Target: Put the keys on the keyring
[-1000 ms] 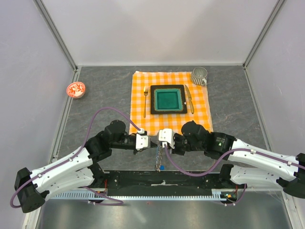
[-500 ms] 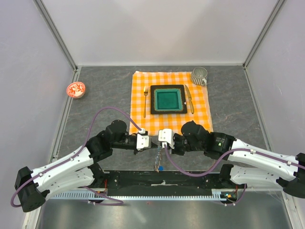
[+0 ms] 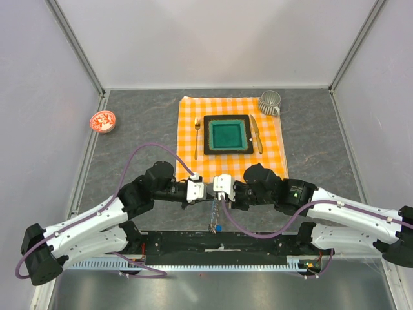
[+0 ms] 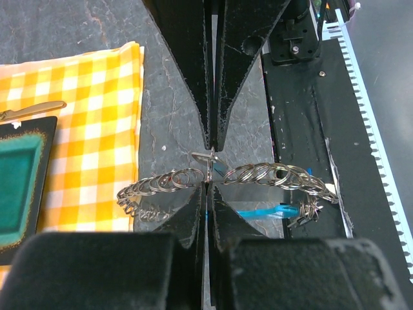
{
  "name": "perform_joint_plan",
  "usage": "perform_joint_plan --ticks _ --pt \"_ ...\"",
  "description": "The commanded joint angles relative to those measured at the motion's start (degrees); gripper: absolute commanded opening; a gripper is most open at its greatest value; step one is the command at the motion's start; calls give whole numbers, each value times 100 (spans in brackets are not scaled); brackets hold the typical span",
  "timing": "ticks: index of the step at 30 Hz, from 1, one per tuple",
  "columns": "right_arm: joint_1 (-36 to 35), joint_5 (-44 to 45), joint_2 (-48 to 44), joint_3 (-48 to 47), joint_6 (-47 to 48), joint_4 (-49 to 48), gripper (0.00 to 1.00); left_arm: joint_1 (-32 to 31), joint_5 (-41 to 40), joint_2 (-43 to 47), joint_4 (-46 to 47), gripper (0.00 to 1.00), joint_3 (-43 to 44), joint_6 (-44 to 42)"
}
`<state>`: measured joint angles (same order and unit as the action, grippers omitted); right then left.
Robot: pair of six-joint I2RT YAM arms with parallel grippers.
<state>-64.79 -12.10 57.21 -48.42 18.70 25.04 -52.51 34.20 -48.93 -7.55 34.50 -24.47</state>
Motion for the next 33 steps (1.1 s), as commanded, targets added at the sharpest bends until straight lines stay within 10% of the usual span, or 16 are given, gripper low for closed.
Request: perform_joint_plan --ticks 1,33 --pt "-60 -73 -17 -194 -6 -447 0 -31 167 -55 202 2 347 144" --pt "-68 -91 97 -264 11 -509 0 -31 -62 -232 78 2 505 442"
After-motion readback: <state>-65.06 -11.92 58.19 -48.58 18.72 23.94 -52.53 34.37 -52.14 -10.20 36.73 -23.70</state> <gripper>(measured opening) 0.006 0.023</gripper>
